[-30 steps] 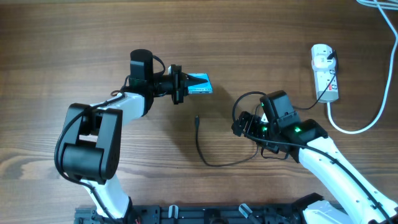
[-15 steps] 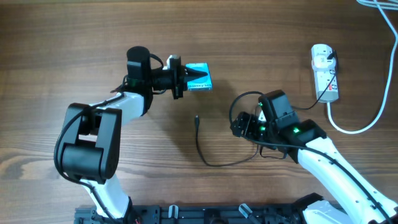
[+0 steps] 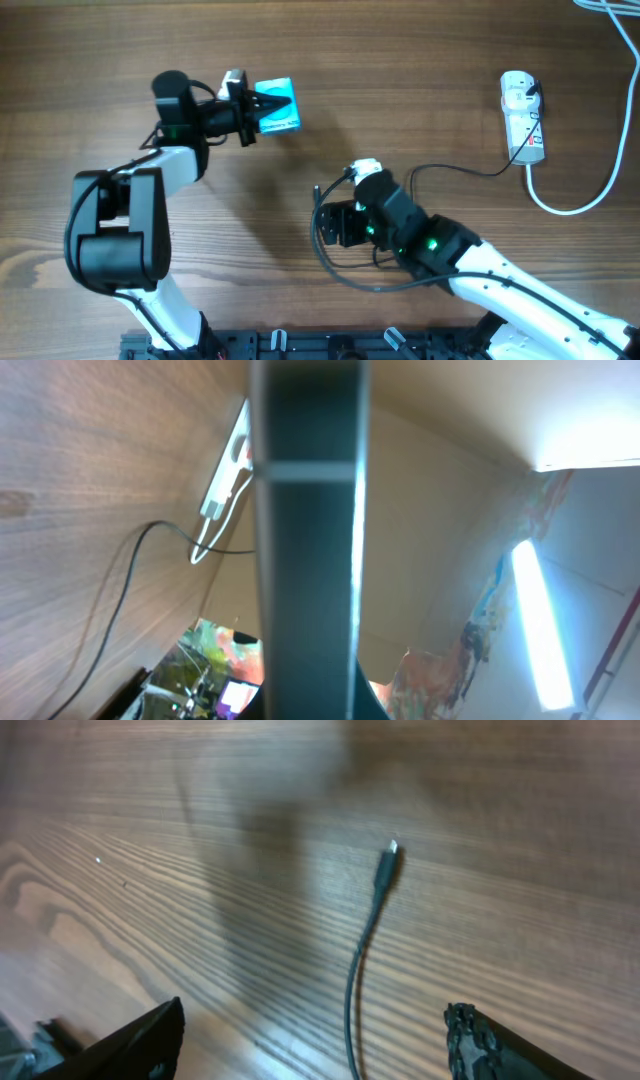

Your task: Plug charger to phone and switch on socket

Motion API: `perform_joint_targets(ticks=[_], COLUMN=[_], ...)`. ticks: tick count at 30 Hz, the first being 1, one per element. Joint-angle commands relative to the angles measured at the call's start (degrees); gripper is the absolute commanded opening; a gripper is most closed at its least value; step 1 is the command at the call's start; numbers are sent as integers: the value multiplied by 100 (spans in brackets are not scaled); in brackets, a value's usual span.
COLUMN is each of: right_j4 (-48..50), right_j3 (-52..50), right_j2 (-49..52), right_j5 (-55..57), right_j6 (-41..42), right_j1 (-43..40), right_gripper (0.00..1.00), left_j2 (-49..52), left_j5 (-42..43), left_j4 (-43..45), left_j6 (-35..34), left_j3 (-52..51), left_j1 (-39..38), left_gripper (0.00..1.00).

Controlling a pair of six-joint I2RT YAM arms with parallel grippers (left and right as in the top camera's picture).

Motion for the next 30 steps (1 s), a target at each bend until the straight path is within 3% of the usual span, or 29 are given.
perform_joint_targets(ticks=[1, 7, 14, 19, 30], right_j4=[225, 428, -271, -667, -839], right_j3=[-15, 345, 1591, 2065, 2081], right_j2=[232, 1231, 2614, 3246, 3475], right_j5=[920, 1038, 1185, 1207, 1279], right_j6=[-509, -957, -1209, -894, -31], right_j1=[352, 448, 450, 450, 562], right_gripper=[81, 77, 73, 70, 62], left_j2=[-22, -22, -22, -22, -22], left_j5=[420, 597, 610, 610, 623], left_j4=[61, 61, 63, 63, 63], left_j6=[424, 463, 466, 466, 463], left_j3=[98, 98, 98, 98, 98], left_j1=[323, 538, 544, 544, 544], left_gripper=[4, 4, 4, 4, 4])
